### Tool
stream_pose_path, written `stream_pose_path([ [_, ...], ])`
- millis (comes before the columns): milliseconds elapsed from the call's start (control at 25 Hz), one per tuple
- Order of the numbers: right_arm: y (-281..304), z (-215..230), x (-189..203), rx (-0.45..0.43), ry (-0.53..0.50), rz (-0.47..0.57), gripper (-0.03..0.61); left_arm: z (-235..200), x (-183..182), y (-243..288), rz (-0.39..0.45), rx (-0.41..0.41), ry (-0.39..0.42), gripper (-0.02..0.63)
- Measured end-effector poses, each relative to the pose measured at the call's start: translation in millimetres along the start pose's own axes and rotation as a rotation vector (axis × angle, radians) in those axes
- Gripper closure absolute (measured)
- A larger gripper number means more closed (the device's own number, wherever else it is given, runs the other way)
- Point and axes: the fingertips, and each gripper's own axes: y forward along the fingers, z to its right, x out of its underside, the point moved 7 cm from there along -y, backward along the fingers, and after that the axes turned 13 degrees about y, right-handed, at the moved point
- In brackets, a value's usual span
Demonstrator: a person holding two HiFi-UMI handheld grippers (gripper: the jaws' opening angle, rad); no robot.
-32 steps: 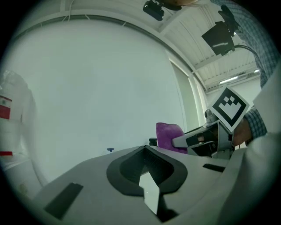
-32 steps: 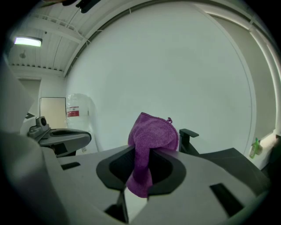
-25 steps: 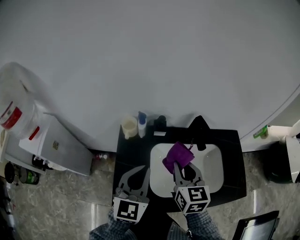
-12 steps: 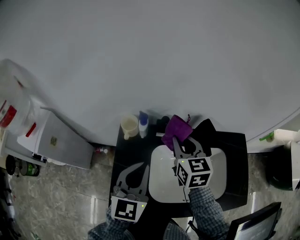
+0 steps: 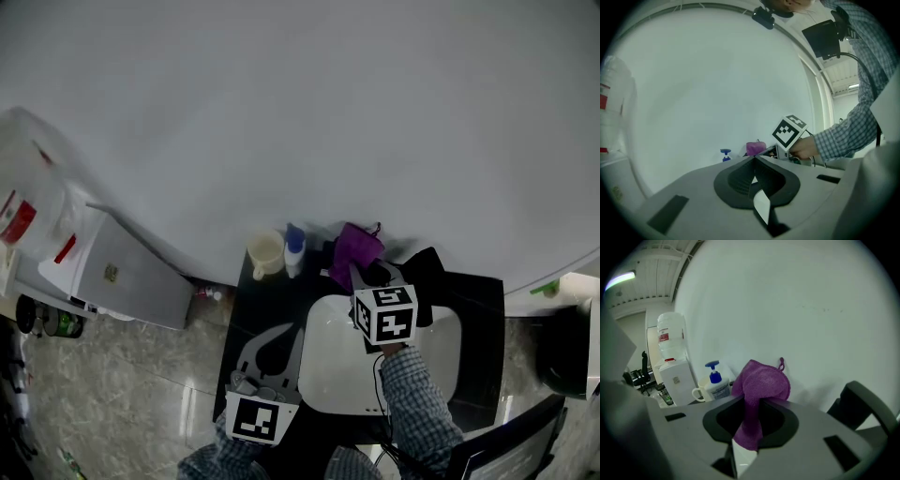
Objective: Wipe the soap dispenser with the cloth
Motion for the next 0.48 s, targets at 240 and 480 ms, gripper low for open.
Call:
stream_pose_path([
  [240, 22, 22, 39, 0.051, 0.049, -0.098, 0.5, 4, 2, 8, -0.004, 0.013, 0.013, 0.612],
  [480, 40, 34, 69, 0.087, 0.071, -0.178, 0.5, 0, 8, 9, -0.016, 0.004, 0.006, 0.612],
])
